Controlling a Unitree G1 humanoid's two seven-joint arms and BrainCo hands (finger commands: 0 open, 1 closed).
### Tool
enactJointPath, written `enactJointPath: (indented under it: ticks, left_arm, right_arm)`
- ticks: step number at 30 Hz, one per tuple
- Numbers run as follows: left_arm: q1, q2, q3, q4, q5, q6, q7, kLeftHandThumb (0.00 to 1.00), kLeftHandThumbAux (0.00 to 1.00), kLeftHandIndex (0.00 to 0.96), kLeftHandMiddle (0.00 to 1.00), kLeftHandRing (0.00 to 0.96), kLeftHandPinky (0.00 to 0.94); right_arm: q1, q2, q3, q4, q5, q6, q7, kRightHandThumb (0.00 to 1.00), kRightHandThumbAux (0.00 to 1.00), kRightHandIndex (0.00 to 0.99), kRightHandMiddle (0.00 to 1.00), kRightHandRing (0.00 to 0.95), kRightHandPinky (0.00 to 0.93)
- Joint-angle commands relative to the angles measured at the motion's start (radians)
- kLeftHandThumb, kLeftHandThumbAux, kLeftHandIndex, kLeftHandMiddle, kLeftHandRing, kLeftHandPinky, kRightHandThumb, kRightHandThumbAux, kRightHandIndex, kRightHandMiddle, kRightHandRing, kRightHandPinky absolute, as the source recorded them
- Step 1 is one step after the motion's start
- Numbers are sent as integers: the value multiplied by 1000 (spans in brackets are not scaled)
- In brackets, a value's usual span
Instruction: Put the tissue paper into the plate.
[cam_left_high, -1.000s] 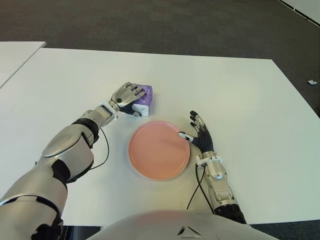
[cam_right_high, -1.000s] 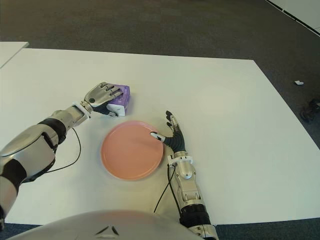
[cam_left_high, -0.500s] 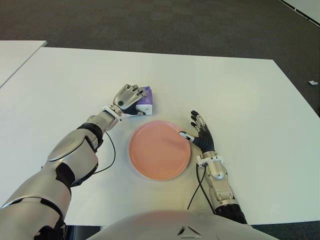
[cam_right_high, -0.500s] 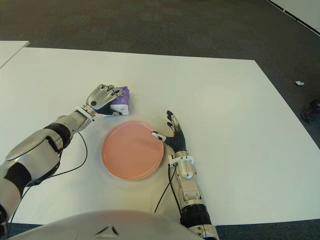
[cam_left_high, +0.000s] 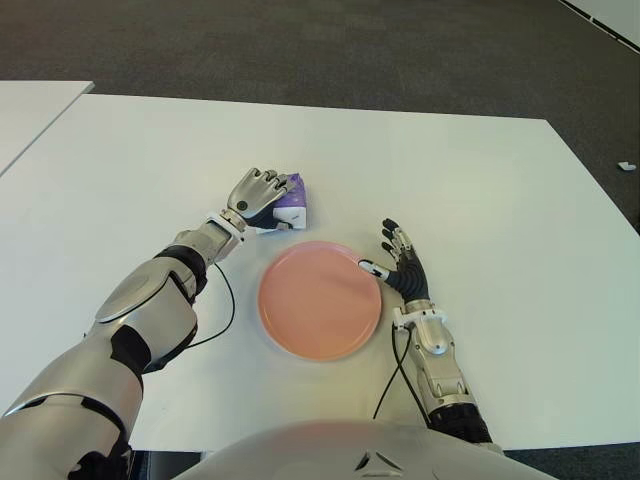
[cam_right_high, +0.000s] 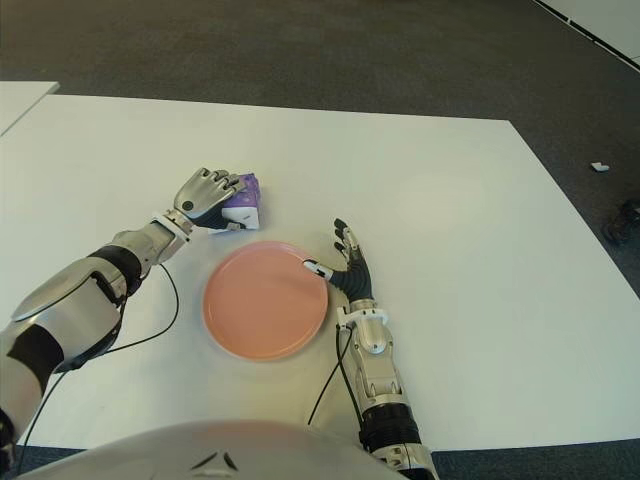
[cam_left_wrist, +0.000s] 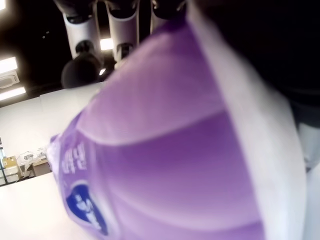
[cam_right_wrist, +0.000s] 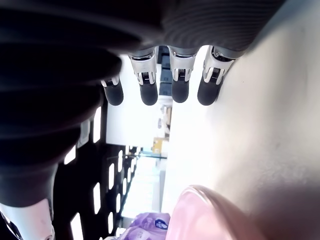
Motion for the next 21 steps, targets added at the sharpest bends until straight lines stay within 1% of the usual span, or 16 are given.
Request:
enactJointPath:
  ticks: [1, 12, 18, 21]
  left_arm:
    - [45, -13, 1, 19, 4, -28, -27, 853, 668, 400, 546, 831, 806]
    - [37, -8, 33, 15, -14, -51, -13, 852, 669, 399, 545, 831, 816]
    - [-8, 13, 84, 0, -53, -100, -31, 851, 669, 400, 546, 825, 813]
    - [-49, 29, 132, -30, -94, -156, -35, 851, 668, 401, 546, 822, 813]
  right_arm:
    - [39, -1, -3, 64, 9, 49, 8, 0, 723, 0, 0, 0, 0]
    - [24, -4, -7, 84, 18, 42, 17, 0, 717, 0, 1, 0, 0]
    - [18, -5, -9, 89, 19, 44, 14, 0, 718, 0, 0, 0, 0]
    - [17, -6, -9, 90, 17, 42, 12, 0, 719, 0, 0, 0, 0]
